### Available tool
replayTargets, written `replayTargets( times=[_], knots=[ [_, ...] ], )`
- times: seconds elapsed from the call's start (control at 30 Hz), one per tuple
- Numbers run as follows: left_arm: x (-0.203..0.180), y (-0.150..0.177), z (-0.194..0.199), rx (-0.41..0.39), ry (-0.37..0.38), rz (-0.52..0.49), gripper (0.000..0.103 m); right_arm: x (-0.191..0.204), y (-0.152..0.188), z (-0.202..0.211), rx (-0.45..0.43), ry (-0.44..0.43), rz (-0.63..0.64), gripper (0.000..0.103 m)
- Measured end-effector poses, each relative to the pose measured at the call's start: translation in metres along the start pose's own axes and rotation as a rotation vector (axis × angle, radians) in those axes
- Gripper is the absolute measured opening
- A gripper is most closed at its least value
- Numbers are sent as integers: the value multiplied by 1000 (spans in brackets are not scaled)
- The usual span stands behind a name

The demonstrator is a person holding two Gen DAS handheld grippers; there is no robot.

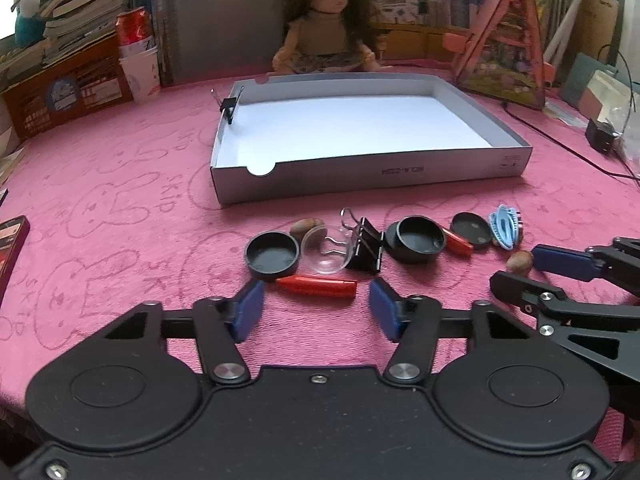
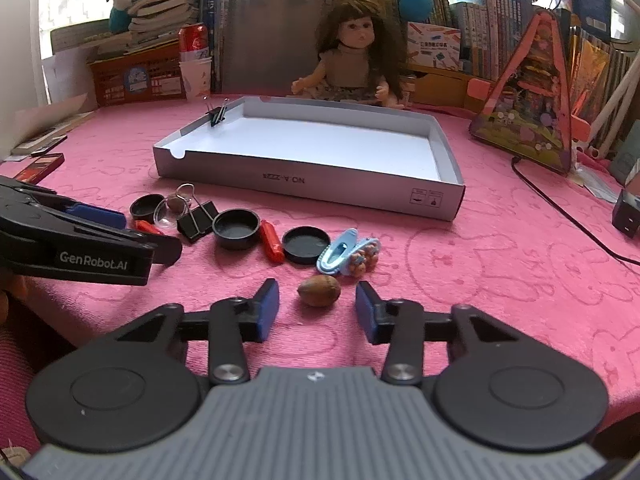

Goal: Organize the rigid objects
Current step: 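Close the right gripper on the brown nut while the left gripper grasps the red crayon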

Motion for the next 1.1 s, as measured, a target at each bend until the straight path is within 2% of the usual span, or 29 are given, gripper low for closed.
replayTargets(
  times=[0.17,0.2,0.27,0.37,0.4,0.47,0.57,0.87,0.93,1.1],
  knots=[
    [-2,0,3,-12,11,-14,32,2,-1,1,-7,-4,8,29],
    [-2,0,3,-13,14,-15,28,1,-1,1,-7,1,8,28],
    [-1,1,4,-14,15,-16,25,0,-2,1,-4,-5,1,28],
    [2,2,4,-17,13,-16,32,-2,-2,1,-1,-13,-13,28],
    [4,2,3,-17,8,-18,40,-2,-2,1,0,-14,-13,28],
    [8,2,3,-20,-9,-29,49,-2,-2,1,-1,-15,-7,28],
    [13,1,0,-30,11,-53,55,-1,-2,0,1,-17,4,28],
    [17,0,-7,-75,117,-93,52,1,-3,0,0,-20,44,28],
    [17,1,-6,-85,120,-87,41,2,-3,0,-1,-22,44,28],
    [8,2,1,-102,116,-121,42,3,-4,1,-3,-36,35,28]
  ],
)
Point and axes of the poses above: each gripper's, at about its wrist camera, not at the fingertips, and z roughly against the way its jaws point, x to its left, y to its underside, the point moved 8 cm from there along -z, roughly the way its jaws point, and after that the axes turned 5 degrees about -z, right-handed, at the moved point
